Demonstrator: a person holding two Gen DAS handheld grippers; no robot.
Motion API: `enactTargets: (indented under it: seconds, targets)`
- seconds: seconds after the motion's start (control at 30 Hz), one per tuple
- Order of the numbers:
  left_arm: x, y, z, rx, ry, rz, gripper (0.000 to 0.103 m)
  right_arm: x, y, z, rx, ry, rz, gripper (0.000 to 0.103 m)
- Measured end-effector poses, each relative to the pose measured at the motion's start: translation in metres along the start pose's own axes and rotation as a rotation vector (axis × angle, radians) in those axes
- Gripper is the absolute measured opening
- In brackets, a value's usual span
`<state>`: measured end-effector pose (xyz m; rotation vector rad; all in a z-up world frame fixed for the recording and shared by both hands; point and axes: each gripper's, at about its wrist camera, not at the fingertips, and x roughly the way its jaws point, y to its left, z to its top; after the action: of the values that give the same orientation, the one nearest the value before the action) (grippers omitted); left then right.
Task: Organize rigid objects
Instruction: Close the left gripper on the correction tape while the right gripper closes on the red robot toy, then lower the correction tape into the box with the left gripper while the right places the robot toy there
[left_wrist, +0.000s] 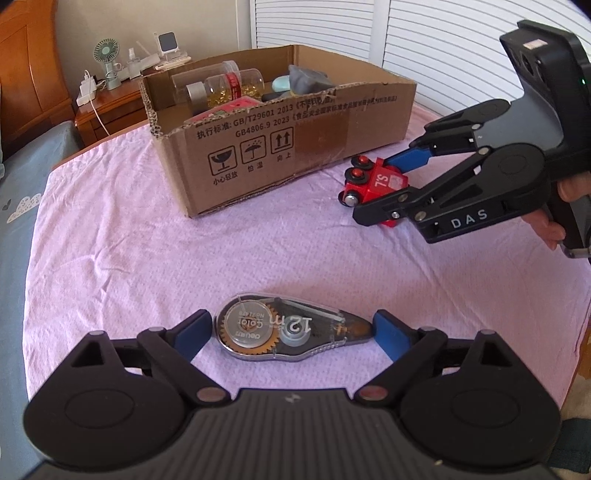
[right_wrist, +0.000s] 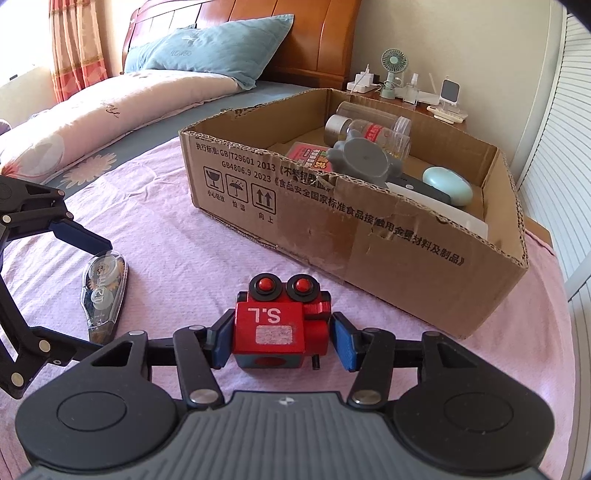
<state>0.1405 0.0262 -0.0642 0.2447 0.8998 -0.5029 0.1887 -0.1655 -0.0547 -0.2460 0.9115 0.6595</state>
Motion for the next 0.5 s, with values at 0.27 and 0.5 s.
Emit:
enactTargets:
  seconds: [0.27,0.5]
  targets:
    - [-0.001,0.001,0.002,-0.008,0.012,-0.007,0.089,-0.003,0.004,0.0,-0.01,0.006,-0.006,0.056]
    - [-0.015,0.003,0.011,-0.027,0.033,-0.007,0.089,-0.021,0.005,-0.002,-0.023,0.006,-0.008,0.056]
